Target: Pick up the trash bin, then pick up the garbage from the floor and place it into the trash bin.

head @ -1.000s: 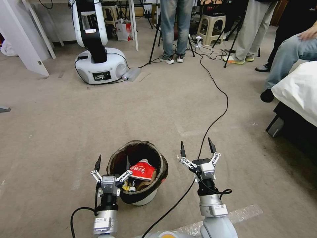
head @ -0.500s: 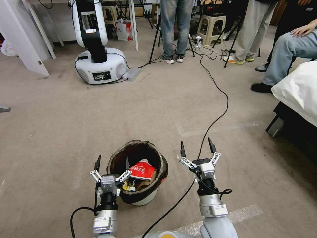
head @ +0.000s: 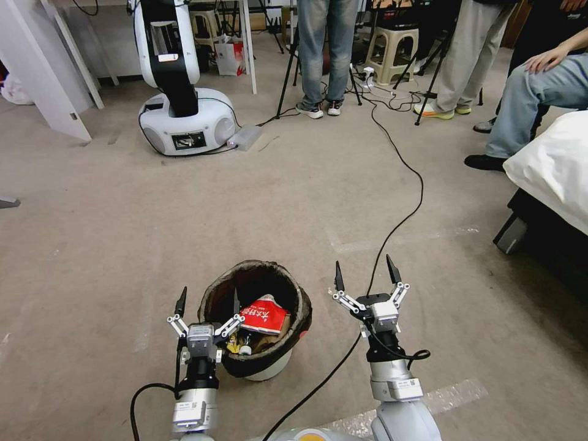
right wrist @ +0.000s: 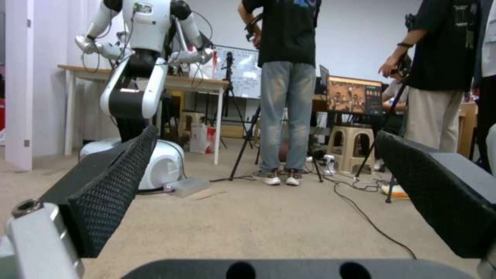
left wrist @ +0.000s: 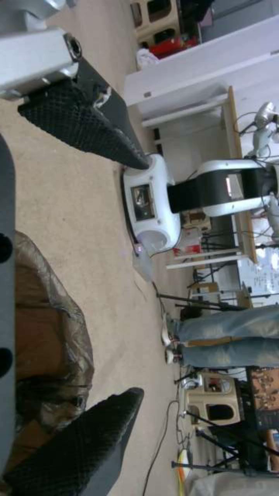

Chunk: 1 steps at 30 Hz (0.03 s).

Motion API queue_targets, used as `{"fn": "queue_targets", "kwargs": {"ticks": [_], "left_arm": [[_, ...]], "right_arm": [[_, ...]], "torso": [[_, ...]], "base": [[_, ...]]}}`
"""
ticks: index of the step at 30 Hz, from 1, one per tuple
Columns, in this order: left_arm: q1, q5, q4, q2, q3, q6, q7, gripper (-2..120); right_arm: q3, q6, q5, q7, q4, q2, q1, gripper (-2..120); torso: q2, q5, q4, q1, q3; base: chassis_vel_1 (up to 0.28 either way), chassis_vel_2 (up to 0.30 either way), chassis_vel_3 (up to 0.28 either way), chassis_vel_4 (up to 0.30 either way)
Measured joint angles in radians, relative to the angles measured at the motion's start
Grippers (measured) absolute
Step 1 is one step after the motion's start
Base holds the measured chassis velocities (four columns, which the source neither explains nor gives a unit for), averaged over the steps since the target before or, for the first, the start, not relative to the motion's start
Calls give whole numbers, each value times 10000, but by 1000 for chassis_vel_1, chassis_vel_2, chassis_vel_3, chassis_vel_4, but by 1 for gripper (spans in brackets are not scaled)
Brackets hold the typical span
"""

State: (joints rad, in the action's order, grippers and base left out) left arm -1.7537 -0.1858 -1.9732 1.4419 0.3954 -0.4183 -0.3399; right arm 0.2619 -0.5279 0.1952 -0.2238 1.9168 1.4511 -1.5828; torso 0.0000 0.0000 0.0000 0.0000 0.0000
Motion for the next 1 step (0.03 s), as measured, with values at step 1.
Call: {"fn": "queue_targets", "kwargs": {"ticks": [1], "left_arm": [[0, 1, -1, 0, 0, 1, 0, 100]], "right_arm": [[0, 0, 0, 0, 0, 0, 0, 100]], "torso": [[-1, 0, 0, 0, 0]], "base": [[0, 0, 0, 0]]}}
